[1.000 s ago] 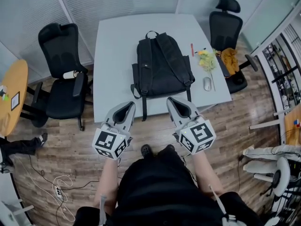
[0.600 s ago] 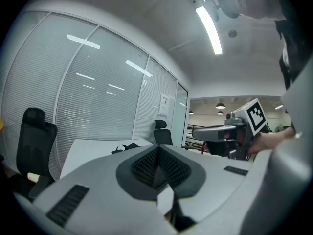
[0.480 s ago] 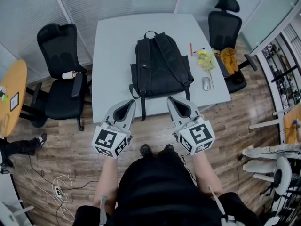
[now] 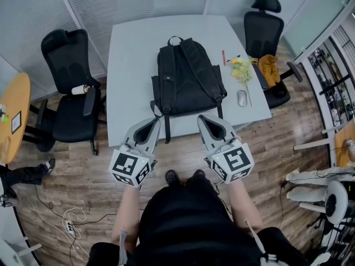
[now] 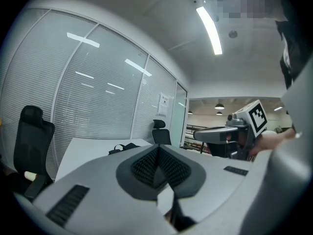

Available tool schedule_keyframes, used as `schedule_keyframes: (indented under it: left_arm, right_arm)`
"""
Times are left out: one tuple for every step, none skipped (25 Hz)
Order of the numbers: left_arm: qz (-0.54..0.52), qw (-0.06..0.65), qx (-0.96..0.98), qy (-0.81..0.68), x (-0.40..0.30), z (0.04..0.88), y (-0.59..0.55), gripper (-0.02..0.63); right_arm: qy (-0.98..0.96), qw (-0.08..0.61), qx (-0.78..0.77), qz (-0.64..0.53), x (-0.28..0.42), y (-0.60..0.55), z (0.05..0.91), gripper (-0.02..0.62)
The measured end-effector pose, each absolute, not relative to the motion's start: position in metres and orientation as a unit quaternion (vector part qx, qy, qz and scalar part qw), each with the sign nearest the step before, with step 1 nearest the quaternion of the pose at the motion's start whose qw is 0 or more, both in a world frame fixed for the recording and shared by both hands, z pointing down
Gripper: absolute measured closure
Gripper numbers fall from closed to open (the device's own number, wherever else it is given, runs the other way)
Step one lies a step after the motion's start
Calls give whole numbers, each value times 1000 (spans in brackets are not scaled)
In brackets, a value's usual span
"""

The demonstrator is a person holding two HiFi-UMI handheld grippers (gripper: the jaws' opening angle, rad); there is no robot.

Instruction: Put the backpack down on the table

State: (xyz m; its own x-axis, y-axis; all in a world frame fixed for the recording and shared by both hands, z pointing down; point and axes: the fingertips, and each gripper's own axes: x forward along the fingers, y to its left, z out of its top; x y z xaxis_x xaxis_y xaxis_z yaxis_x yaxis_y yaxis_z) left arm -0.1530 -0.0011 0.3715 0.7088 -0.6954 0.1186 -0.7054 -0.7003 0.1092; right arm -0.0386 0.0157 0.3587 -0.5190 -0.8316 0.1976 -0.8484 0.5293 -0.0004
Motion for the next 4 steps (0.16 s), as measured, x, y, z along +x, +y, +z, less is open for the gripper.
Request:
schedule_keyframes:
  left_arm:
    - [35, 73, 921, -380, -153, 372, -3, 609]
    - [35, 74, 921, -381, -153, 372, -5, 609]
    - [35, 74, 921, -381, -153, 373, -7, 609]
    - [36, 74, 921, -381, -153, 373, -10, 609]
  right_arm:
    - [-870, 87, 482, 48, -38, 14, 359, 588]
    - [-871, 88, 482, 48, -38, 12, 359, 588]
    - [-871, 88, 482, 48, -37, 10, 359, 588]
    - [-871, 89, 481, 47, -37, 8, 360, 588]
